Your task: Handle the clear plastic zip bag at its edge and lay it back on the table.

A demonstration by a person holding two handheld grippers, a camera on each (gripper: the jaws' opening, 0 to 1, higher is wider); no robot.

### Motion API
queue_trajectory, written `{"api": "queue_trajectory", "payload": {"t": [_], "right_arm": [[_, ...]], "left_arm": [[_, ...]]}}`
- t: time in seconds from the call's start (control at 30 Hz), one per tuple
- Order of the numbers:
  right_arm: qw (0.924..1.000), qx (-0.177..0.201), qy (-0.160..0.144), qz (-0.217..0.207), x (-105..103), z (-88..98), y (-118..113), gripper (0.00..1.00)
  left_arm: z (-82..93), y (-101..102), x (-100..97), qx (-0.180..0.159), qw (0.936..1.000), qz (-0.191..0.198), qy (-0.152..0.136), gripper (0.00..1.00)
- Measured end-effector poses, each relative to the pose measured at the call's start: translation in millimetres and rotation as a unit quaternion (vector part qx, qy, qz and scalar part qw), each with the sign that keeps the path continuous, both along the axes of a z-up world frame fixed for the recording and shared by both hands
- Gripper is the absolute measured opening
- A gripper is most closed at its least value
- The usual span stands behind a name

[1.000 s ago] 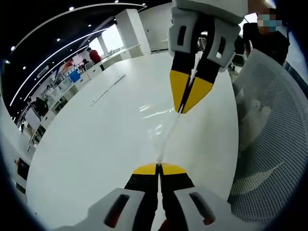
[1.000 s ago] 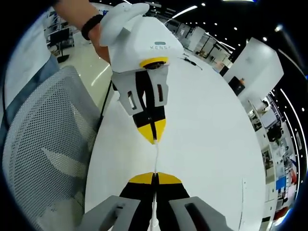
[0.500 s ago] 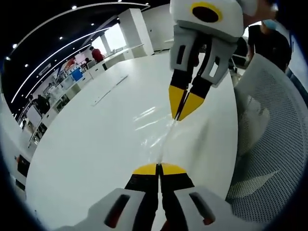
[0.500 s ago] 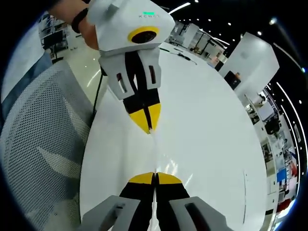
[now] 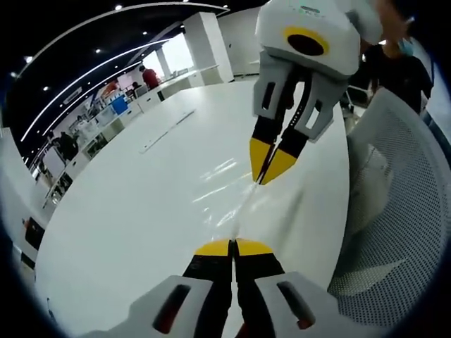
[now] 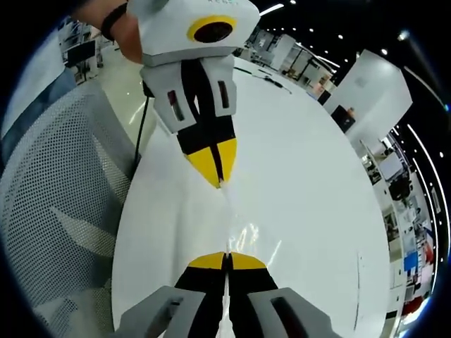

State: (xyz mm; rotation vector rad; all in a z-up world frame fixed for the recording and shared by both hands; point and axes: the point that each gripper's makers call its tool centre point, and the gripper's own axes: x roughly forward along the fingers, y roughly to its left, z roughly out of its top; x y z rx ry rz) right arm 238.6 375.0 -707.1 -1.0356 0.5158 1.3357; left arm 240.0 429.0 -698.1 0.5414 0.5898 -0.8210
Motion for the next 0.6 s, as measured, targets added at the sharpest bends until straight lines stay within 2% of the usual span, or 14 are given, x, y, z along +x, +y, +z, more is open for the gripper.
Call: {"api": "queue_trajectory", "payload": {"t": [0.1, 0.4, 0.6], "right_arm": [[0.9999, 0.003, 0.010, 0.000, -2, -0.9, 1, 0.00], [0.9999, 0.004, 0.011, 0.007, -7, -1.0, 6, 0.00], [0.9999, -0.001, 0.004, 0.014, -8, -1.7, 6, 0.08]], "left_arm": [[0.6, 2, -1.6, 0.001, 1.0000, 0.005, 0.000, 0.00], [-5.5, 7, -11.3, -0.003, 0.9998, 0.016, 0.010, 0.00], [-1.8, 8, -8.1, -0.014, 0.9994, 0.030, 0.007, 0.00]]}}
